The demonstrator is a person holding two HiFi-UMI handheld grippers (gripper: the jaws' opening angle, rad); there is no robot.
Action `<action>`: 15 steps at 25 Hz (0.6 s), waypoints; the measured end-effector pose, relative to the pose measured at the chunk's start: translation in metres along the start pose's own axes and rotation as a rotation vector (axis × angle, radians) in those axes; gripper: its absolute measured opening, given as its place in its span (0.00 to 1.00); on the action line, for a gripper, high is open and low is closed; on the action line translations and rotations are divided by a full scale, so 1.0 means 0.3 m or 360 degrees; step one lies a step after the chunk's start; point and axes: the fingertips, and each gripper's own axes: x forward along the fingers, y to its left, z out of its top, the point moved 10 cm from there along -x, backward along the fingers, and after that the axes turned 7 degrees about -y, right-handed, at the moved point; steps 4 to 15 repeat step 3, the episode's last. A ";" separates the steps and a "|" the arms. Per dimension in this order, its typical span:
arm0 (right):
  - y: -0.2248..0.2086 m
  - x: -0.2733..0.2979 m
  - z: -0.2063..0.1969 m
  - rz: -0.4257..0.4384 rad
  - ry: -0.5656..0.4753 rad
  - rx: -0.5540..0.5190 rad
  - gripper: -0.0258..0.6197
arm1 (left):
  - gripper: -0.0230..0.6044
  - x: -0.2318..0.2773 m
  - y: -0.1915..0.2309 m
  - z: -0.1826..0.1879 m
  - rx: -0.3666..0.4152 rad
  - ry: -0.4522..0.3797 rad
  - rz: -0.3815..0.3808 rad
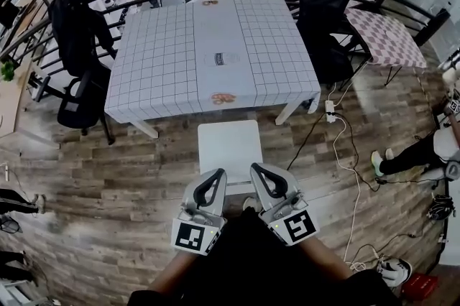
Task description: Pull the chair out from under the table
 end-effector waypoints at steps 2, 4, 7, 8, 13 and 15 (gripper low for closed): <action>0.002 -0.001 -0.006 -0.0002 0.0009 0.0007 0.04 | 0.05 -0.002 0.001 -0.004 0.0007 -0.0002 -0.0001; 0.003 -0.001 -0.009 0.0000 0.0009 0.0011 0.04 | 0.05 -0.003 0.001 -0.006 0.0011 -0.0003 -0.0002; 0.003 -0.001 -0.009 0.0000 0.0009 0.0011 0.04 | 0.05 -0.003 0.001 -0.006 0.0011 -0.0003 -0.0002; 0.003 -0.001 -0.009 0.0000 0.0009 0.0011 0.04 | 0.05 -0.003 0.001 -0.006 0.0011 -0.0003 -0.0002; 0.003 -0.001 -0.009 0.0000 0.0009 0.0011 0.04 | 0.05 -0.003 0.001 -0.006 0.0011 -0.0003 -0.0002; 0.003 -0.001 -0.009 0.0000 0.0009 0.0011 0.04 | 0.05 -0.003 0.001 -0.006 0.0011 -0.0003 -0.0002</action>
